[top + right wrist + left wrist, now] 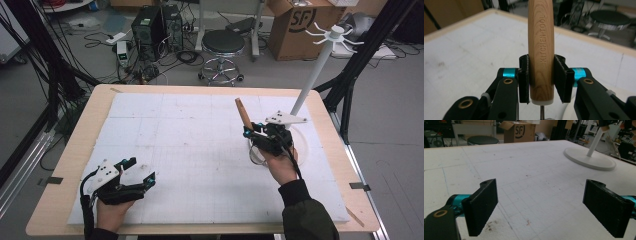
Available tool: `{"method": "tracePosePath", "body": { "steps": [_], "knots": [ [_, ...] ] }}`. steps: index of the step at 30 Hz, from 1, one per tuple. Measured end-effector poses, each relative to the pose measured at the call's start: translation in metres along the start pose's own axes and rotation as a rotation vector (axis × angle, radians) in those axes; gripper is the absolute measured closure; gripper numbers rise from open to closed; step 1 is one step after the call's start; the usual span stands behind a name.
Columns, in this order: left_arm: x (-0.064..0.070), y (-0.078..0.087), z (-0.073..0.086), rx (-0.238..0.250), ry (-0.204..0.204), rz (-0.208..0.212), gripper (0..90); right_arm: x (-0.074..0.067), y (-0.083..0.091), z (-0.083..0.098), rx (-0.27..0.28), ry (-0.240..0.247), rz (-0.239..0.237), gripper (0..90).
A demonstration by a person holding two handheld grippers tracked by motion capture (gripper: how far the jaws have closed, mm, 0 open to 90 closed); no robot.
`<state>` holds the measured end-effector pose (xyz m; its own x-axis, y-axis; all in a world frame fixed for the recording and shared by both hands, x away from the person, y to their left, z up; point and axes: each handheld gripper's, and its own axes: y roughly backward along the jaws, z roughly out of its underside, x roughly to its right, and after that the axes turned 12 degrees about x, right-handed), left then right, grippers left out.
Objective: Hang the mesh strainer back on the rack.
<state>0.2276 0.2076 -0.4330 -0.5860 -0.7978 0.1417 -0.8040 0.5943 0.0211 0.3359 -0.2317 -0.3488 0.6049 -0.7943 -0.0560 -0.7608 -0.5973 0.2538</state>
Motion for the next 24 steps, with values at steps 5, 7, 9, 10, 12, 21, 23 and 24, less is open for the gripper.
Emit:
{"method": "tracePosePath", "body": {
  "steps": [5, 7, 9, 10, 12, 21, 23, 24],
  "knots": [
    [0.000, 0.000, 0.000, 0.002, 0.003, -0.005, 13.2, 0.004, 0.016, -0.008, 0.124, -0.021, 0.023, 68.2],
    [0.000, 0.000, 0.000, 0.001, 0.002, -0.006, 13.2, 0.006, 0.021, -0.009, 0.149, -0.031, 0.028, 68.2],
    [0.000, 0.000, 0.000, 0.000, 0.002, -0.008, 13.2, 0.008, 0.024, -0.010, 0.168, -0.038, 0.034, 68.2],
    [0.000, 0.000, 0.000, 0.000, 0.001, -0.006, 13.2, 0.009, 0.027, -0.011, 0.183, -0.042, 0.040, 68.2],
    [0.000, 0.000, 0.000, -0.003, 0.000, -0.006, 13.2, 0.011, 0.032, -0.013, 0.218, -0.048, 0.045, 68.2],
    [0.000, -0.001, 0.001, -0.005, -0.002, -0.008, 13.2, 0.016, 0.062, -0.023, 0.374, -0.058, 0.097, 68.2],
    [0.000, -0.001, 0.001, -0.007, -0.003, -0.008, 13.2, 0.017, 0.068, -0.026, 0.400, -0.062, 0.104, 68.2],
    [0.000, -0.001, 0.001, -0.010, -0.005, -0.007, 13.2, 0.018, 0.072, -0.028, 0.413, -0.059, 0.112, 68.2]
  ]
}}
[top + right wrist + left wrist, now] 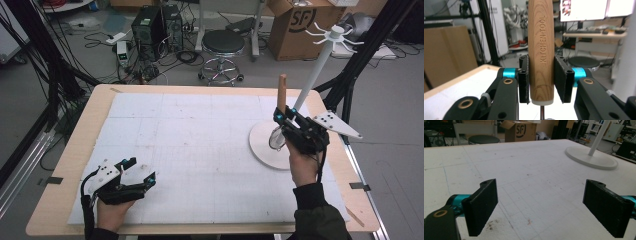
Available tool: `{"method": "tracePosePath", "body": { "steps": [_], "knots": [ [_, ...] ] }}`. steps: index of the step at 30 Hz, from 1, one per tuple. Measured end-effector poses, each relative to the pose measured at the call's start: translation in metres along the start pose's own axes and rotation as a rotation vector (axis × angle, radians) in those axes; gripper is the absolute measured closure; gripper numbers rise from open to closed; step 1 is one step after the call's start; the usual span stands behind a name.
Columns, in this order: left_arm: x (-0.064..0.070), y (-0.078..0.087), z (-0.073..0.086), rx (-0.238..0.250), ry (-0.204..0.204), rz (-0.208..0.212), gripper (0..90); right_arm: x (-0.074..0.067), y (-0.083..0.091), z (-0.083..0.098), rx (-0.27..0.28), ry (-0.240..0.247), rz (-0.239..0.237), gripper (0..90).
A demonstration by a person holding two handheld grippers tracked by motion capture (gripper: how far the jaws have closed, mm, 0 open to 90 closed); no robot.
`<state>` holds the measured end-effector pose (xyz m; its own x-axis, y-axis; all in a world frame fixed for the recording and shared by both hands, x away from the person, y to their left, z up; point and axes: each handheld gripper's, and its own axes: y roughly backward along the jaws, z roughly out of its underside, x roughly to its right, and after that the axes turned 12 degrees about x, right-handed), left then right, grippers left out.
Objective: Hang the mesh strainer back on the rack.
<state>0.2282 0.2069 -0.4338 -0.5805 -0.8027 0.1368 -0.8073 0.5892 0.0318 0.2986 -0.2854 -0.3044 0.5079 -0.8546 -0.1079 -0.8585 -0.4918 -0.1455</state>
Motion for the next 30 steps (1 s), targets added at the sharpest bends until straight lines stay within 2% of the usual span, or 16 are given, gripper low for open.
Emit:
{"method": "tracePosePath", "body": {
  "steps": [8, 18, 24, 30],
  "knots": [
    [0.000, -0.001, 0.000, 0.000, -0.001, 0.002, 13.2, 0.003, 0.015, -0.026, 0.098, 0.023, 0.040, 68.2],
    [0.001, -0.001, 0.000, 0.000, -0.001, 0.001, 13.2, 0.004, 0.026, -0.044, 0.189, 0.025, 0.084, 68.2],
    [0.001, 0.000, 0.000, 0.001, -0.001, 0.002, 13.2, 0.006, 0.030, -0.050, 0.210, 0.017, 0.088, 68.2],
    [0.001, -0.001, 0.000, -0.001, 0.000, 0.000, 13.2, 0.015, 0.037, -0.053, 0.220, 0.006, 0.109, 68.2]
  ]
}}
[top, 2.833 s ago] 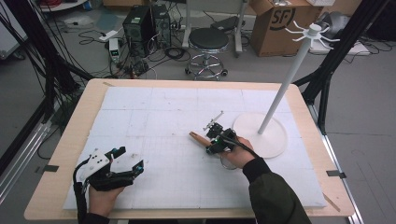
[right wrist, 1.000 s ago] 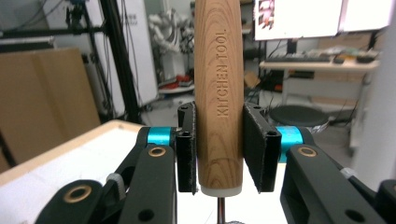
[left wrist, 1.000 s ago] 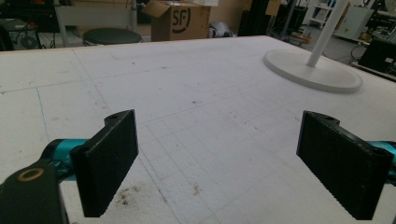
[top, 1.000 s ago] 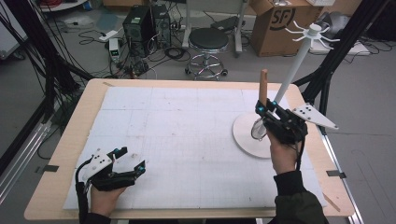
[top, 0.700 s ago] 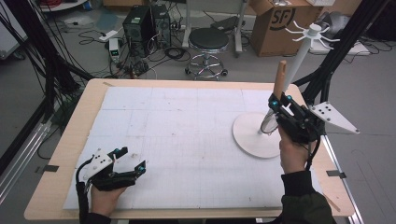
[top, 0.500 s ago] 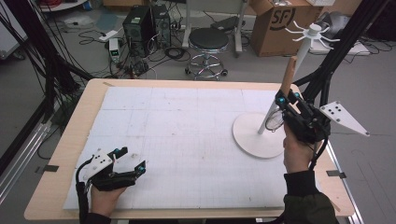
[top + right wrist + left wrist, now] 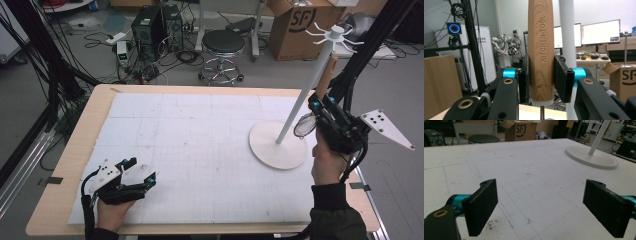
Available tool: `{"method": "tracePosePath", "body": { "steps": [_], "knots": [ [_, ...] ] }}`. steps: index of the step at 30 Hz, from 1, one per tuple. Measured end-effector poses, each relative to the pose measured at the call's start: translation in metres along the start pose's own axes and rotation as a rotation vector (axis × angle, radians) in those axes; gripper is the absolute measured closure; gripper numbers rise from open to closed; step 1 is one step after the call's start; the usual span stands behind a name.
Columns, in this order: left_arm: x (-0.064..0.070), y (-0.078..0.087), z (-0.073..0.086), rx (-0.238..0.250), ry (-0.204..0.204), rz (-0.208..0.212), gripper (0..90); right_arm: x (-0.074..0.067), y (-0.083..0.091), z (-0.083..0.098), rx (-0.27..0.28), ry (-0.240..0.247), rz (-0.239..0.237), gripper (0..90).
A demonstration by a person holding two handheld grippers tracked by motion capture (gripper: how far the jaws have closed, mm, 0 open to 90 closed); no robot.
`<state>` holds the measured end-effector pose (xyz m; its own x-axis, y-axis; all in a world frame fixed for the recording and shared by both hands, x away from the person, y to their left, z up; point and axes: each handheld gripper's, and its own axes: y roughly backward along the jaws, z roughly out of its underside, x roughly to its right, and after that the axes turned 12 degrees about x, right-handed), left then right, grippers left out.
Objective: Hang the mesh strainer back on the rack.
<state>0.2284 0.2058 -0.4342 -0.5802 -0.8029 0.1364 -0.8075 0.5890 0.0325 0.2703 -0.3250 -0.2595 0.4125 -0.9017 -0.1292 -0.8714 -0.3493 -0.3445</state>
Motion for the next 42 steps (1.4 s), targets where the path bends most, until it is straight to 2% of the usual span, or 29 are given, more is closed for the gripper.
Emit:
{"method": "tracePosePath", "body": {
  "steps": [10, 16, 21, 24, 42],
  "knots": [
    [0.001, -0.001, 0.001, -0.008, -0.007, 0.001, 13.2, 0.016, 0.006, -0.020, 0.005, 0.000, 0.016, 68.2],
    [0.001, -0.002, 0.001, -0.011, -0.006, 0.003, 13.2, 0.021, 0.012, -0.030, 0.012, 0.011, 0.022, 68.2],
    [0.001, -0.002, 0.001, -0.008, -0.004, 0.003, 13.2, 0.027, 0.010, -0.036, 0.012, -0.003, 0.027, 68.1],
    [0.001, -0.001, 0.001, -0.009, -0.008, 0.001, 13.2, 0.028, 0.006, -0.036, 0.009, 0.010, 0.028, 68.1],
    [0.000, 0.000, 0.000, -0.003, -0.006, -0.005, 13.3, 0.031, -0.012, -0.028, -0.034, 0.004, 0.036, 68.1]
  ]
}}
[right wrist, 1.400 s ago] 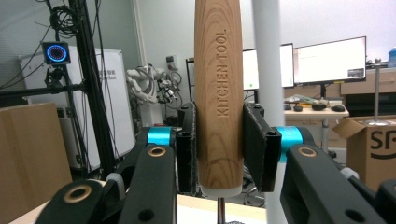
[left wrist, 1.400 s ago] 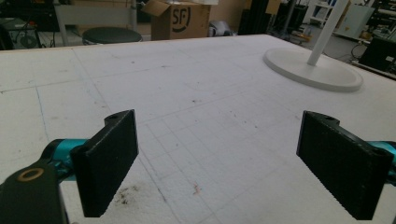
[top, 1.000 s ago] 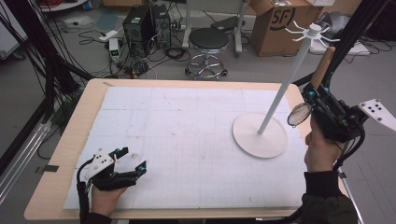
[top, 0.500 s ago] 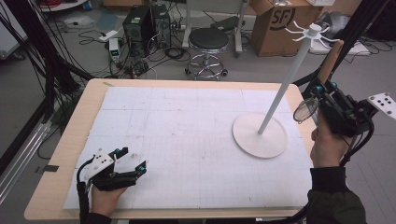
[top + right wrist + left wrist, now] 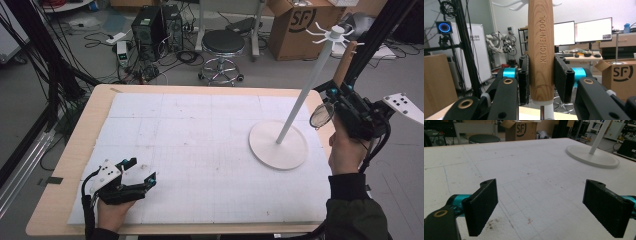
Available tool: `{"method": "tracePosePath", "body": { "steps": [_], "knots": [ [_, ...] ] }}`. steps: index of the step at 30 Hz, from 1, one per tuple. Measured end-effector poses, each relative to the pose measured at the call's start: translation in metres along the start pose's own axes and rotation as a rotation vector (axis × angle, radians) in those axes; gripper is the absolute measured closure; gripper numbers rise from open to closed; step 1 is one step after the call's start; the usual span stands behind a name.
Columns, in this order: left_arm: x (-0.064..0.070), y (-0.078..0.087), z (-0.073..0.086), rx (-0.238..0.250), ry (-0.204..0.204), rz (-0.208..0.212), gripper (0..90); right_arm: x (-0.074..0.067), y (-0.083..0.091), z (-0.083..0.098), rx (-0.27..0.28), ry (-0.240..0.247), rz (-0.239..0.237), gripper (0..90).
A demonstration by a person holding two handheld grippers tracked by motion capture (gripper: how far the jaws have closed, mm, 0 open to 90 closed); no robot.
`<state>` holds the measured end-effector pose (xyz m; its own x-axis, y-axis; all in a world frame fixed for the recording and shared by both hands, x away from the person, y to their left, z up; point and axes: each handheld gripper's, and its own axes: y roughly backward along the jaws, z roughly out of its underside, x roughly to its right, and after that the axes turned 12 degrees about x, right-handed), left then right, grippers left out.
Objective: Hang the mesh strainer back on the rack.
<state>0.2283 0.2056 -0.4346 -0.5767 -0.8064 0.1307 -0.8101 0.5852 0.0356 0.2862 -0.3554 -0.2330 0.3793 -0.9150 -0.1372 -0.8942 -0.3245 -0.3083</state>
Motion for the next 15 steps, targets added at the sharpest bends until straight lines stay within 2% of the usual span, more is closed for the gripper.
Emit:
{"method": "tracePosePath", "body": {
  "steps": [5, 15],
  "knots": [
    [0.000, 0.000, 0.000, 0.000, -0.002, 0.003, 13.4, -0.001, -0.004, 0.005, -0.014, 0.011, 0.006, 68.1],
    [0.001, 0.000, 0.000, 0.004, -0.006, 0.003, 13.5, 0.001, -0.007, 0.011, -0.024, 0.000, 0.006, 67.8]
  ]
}}
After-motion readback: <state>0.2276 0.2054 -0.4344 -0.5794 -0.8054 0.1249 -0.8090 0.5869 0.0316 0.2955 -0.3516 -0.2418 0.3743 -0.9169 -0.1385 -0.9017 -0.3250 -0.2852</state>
